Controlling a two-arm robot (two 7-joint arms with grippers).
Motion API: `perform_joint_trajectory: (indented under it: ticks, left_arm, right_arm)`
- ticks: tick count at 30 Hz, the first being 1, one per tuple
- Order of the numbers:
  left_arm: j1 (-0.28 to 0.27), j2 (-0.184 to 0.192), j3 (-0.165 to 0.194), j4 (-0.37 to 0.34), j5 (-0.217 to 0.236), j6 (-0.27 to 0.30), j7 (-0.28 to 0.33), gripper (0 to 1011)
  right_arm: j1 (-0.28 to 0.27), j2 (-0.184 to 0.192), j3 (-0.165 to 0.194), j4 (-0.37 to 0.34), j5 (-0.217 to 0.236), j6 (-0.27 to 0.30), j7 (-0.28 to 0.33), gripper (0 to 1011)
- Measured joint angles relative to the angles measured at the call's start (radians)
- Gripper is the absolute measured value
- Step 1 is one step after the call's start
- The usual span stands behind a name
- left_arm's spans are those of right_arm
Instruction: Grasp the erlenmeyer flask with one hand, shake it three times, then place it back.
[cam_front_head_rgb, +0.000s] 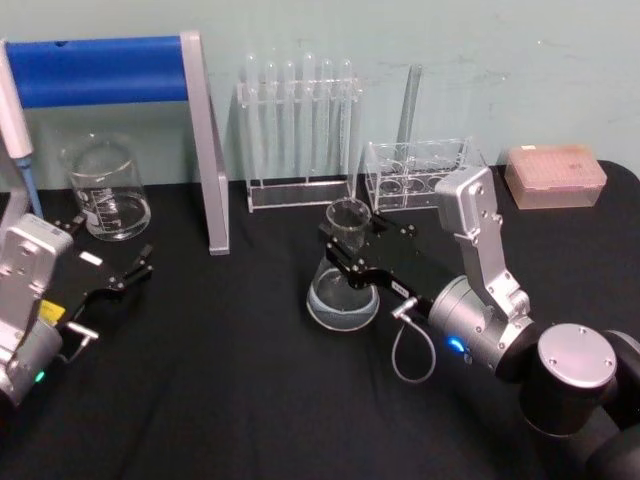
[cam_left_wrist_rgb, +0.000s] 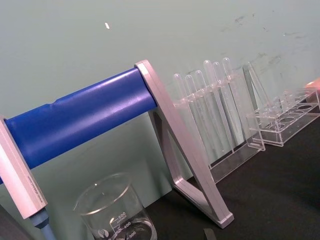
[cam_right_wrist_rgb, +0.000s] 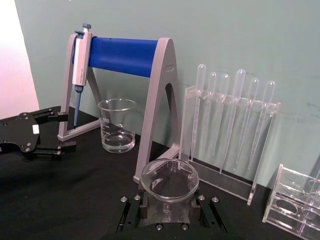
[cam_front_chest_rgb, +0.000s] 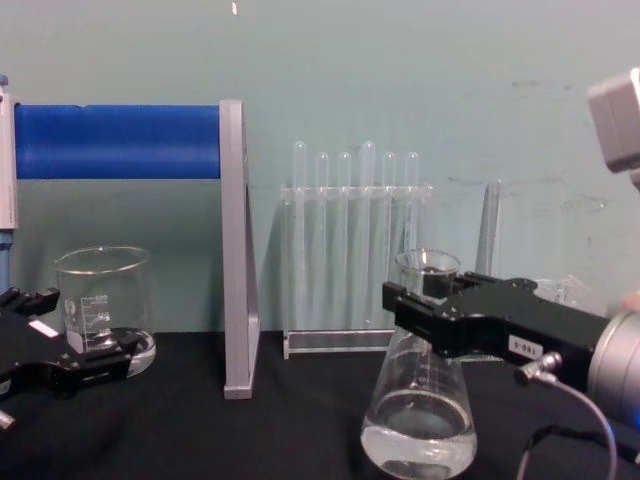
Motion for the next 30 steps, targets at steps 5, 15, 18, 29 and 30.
perform_joint_trajectory:
  ticks: [5, 15, 18, 29, 30]
  left_arm:
    - [0.000, 0.000, 0.000, 0.000, 0.000, 0.000, 0.000, 1001]
    - [0.000, 0.000, 0.000, 0.000, 0.000, 0.000, 0.000, 1001]
    - [0.000, 0.000, 0.000, 0.000, 0.000, 0.000, 0.000, 1001]
    - [0.000, 0.000, 0.000, 0.000, 0.000, 0.000, 0.000, 1001]
    - [0.000, 0.000, 0.000, 0.000, 0.000, 0.000, 0.000, 1001]
  right_arm:
    - [-0.004, -0.005, 0.000, 0.017, 0.003, -0.008, 0.003, 450]
    - [-0.012, -0.011, 0.000, 0.034, 0.010, -0.008, 0.008, 450]
    - [-0.012, -0.012, 0.000, 0.036, 0.012, -0.005, 0.008, 450]
    - [-0.014, -0.012, -0.001, 0.040, 0.014, 0.008, 0.010, 450]
    - [-0.014, -0.011, -0.001, 0.040, 0.014, 0.009, 0.010, 450]
